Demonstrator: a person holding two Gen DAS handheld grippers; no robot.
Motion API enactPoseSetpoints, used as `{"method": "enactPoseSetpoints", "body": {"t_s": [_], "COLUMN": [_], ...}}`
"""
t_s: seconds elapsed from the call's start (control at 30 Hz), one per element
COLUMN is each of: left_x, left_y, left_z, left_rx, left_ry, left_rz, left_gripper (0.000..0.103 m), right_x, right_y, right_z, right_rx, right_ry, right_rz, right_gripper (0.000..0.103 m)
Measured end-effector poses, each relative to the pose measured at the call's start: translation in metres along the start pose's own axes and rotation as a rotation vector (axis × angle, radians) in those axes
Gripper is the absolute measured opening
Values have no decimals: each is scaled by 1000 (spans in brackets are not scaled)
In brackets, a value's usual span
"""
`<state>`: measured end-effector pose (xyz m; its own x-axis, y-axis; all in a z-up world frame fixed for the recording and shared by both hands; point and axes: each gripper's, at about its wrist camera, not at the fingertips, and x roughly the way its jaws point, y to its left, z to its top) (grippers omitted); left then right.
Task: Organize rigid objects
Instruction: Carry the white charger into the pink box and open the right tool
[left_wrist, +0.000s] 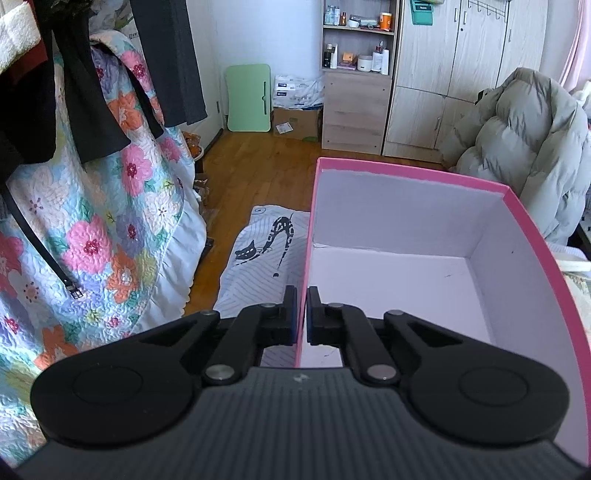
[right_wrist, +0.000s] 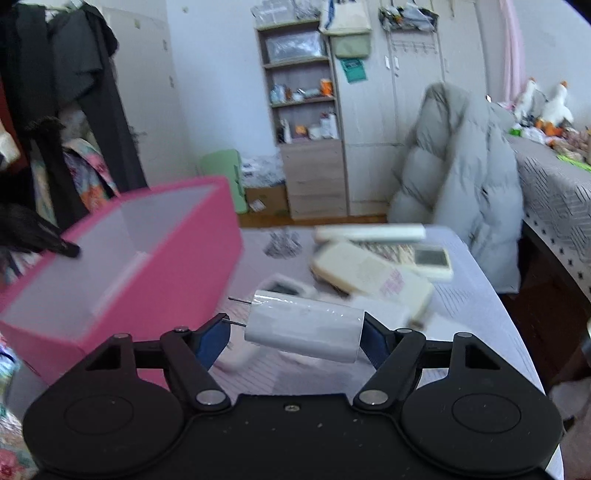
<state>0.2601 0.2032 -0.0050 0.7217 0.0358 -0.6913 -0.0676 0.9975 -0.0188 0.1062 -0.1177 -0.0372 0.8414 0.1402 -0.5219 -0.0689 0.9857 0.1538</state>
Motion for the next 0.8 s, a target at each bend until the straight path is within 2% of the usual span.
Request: {"method": "enactPoseSetpoints", "body": {"t_s": [0.13,0.27,0.4,0.5,0.67,0.8], "left_x": [-2,-1,2,3,4,4], "left_y": [2,5,7,9,18,18], "left_z": [-2,-1,1,1,0,-1], "left_rx": [-14,-34,-61,-82,-130,-135], "left_ry": [-10,-10,9,9,15,17], "left_rz": [-7,-16,-20,-30,-65,-70], "left_gripper": [4,4,4,4,5,5], "right_x": [-7,-1,39,85,138,176], "right_y": [12,46,84,110,154,167], "right_z": [39,79,104,106,94,81], "right_rx": [118,97,96,56,-141,-121], "right_ry": [60,112,271,441,610,797], "right_rz": [167,396,537,557,533,540], "right_gripper": [79,79,79,79,78,78]}}
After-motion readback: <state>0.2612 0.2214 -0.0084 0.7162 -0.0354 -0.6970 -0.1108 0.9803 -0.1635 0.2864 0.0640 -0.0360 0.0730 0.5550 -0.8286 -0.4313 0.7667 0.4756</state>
